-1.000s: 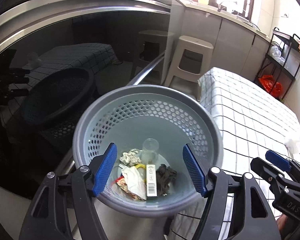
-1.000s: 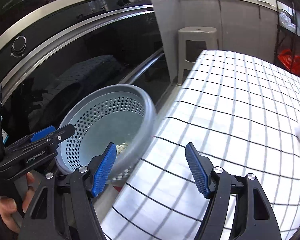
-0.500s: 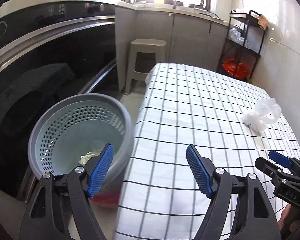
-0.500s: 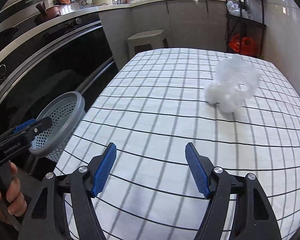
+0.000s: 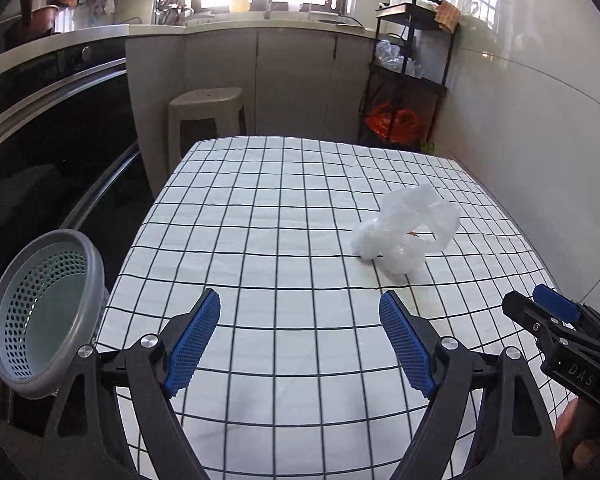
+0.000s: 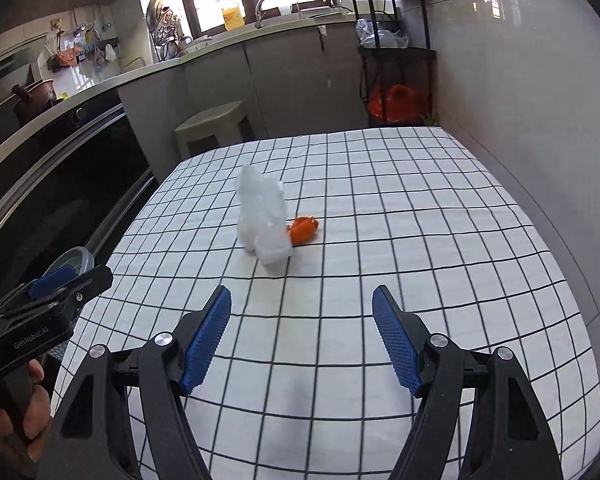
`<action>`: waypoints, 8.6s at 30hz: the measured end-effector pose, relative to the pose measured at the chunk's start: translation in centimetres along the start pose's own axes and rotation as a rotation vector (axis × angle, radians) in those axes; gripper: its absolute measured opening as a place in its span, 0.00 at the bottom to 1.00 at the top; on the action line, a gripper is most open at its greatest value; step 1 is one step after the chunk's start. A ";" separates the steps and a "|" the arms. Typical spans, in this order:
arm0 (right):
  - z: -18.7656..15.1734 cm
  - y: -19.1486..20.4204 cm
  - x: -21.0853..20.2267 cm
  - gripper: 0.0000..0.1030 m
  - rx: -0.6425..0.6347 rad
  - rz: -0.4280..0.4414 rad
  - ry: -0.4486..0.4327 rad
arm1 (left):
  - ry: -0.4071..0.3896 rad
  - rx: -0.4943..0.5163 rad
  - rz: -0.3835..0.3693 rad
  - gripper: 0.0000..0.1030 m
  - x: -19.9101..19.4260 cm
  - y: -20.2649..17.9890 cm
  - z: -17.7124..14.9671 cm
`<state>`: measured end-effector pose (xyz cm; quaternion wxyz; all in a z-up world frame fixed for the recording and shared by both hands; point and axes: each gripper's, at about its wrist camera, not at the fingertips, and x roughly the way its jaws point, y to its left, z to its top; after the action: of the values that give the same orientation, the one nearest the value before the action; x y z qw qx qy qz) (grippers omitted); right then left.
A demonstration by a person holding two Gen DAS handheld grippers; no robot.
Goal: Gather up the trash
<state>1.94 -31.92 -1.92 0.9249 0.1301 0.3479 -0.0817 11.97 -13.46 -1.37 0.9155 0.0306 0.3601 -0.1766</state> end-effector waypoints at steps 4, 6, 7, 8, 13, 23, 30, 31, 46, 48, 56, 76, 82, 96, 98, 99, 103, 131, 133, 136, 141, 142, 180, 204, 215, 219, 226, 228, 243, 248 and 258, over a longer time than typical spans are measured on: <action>1.3 -2.7 1.3 0.68 0.037 -0.002 0.002 | 0.004 0.020 -0.005 0.78 1.2 -2.1 0.5; 2.0 -3.2 2.3 0.68 0.018 -0.017 0.006 | 0.011 0.022 -0.007 0.80 1.9 -2.8 0.7; 2.3 -3.4 2.7 0.68 0.004 -0.028 0.007 | 0.013 0.021 -0.009 0.81 2.2 -3.1 0.7; 2.6 -3.7 3.1 0.68 -0.006 -0.035 0.008 | 0.016 0.019 -0.012 0.81 2.6 -3.5 0.8; 3.5 -5.3 5.0 0.68 0.009 -0.029 0.029 | 0.032 0.018 -0.029 0.82 4.4 -5.5 1.1; 5.8 -8.5 7.1 0.68 0.112 0.003 0.028 | 0.027 0.050 -0.045 0.86 7.3 -8.9 2.1; 6.8 -10.4 6.6 0.68 0.192 0.033 0.006 | 0.043 0.071 0.002 0.86 10.7 -10.4 3.3; 6.8 -10.5 6.5 0.68 0.198 0.037 0.004 | 0.043 0.078 0.008 0.86 11.1 -10.6 3.5; 6.5 -9.5 7.4 0.68 0.168 0.046 0.037 | 0.078 0.085 0.032 0.45 14.9 -10.8 4.4; 6.4 -9.1 7.6 0.68 0.156 0.050 0.045 | 0.073 0.087 0.033 0.33 14.8 -10.5 4.4; 5.9 -7.3 9.3 0.68 0.102 0.081 0.097 | 0.078 0.065 0.025 0.15 13.4 -8.3 4.4; 5.7 1.0 17.8 0.68 -0.032 -0.010 0.234 | 0.024 0.085 0.130 0.15 6.2 2.2 2.3; 5.2 2.5 18.8 0.67 -0.084 -0.080 0.214 | 0.021 0.064 0.133 0.15 5.7 3.8 1.9; 4.5 5.1 17.7 0.21 -0.147 -0.034 0.188 | 0.010 0.030 0.134 0.15 4.3 6.0 1.8; 4.4 5.8 16.8 0.21 -0.159 -0.017 0.176 | 0.002 0.027 0.132 0.15 3.7 6.3 1.8; 4.3 6.4 16.2 0.21 -0.166 -0.006 0.169 | -0.005 0.026 0.132 0.15 3.3 6.4 1.9; 4.1 8.6 13.6 0.21 -0.174 0.048 0.141 | -0.034 -0.003 0.141 0.15 1.1 7.9 1.6; -1.4 35.1 6.7 0.21 -0.390 0.401 0.141 | -0.059 -0.217 0.341 0.15 -8.3 27.8 -3.0; -1.6 36.0 7.1 0.21 -0.397 0.404 0.151 | -0.047 -0.219 0.334 0.15 -7.7 28.5 -2.9; -1.5 37.3 8.0 0.21 -0.406 0.407 0.159 | -0.031 -0.226 0.346 0.15 -7.2 29.7 -2.7; -1.4 38.9 9.6 0.21 -0.417 0.425 0.182 | -0.010 -0.238 0.367 0.15 -6.5 31.7 -2.7; -1.5 39.4 9.8 0.21 -0.424 0.424 0.187 | -0.004 -0.243 0.368 0.15 -6.3 32.1 -2.8; -1.9 37.8 10.5 0.62 -0.335 0.421 0.178 | 0.004 -0.320 0.410 0.58 -6.8 33.0 -3.7; -2.5 34.9 8.5 0.66 -0.287 0.359 0.111 | -0.051 -0.301 0.428 0.77 -8.4 31.3 -3.7; -3.0 34.3 7.5 0.67 -0.279 0.336 0.086 | -0.079 -0.288 0.436 0.88 -9.1 30.8 -3.7; -3.2 34.1 7.0 0.67 -0.276 0.332 0.075 | -0.081 -0.283 0.443 0.89 -9.2 30.7 -3.7; -3.2 34.1 6.7 0.67 -0.275 0.326 0.070 | -0.095 -0.275 0.453 0.93 -9.4 30.5 -3.6; -3.3 34.0 6.7 0.67 -0.274 0.327 0.072 | -0.097 -0.275 0.453 0.93 -9.4 30.5 -3.6; -3.6 34.3 6.4 0.67 -0.280 0.324 0.072 | -0.096 -0.278 0.471 0.94 -9.7 30.7 -3.6; -3.6 34.3 6.3 0.67 -0.280 0.326 0.070 | -0.099 -0.288 0.469 0.94 -9.9 30.8 -3.7; -3.6 34.5 6.2 0.67 -0.288 0.326 0.069 | -0.091 -0.280 0.481 0.94 -9.8 30.8 -3.5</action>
<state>12.65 1.63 -2.32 0.9225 0.0541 0.3616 0.1239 13.69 18.96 0.40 0.9417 -0.0194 0.3219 0.0961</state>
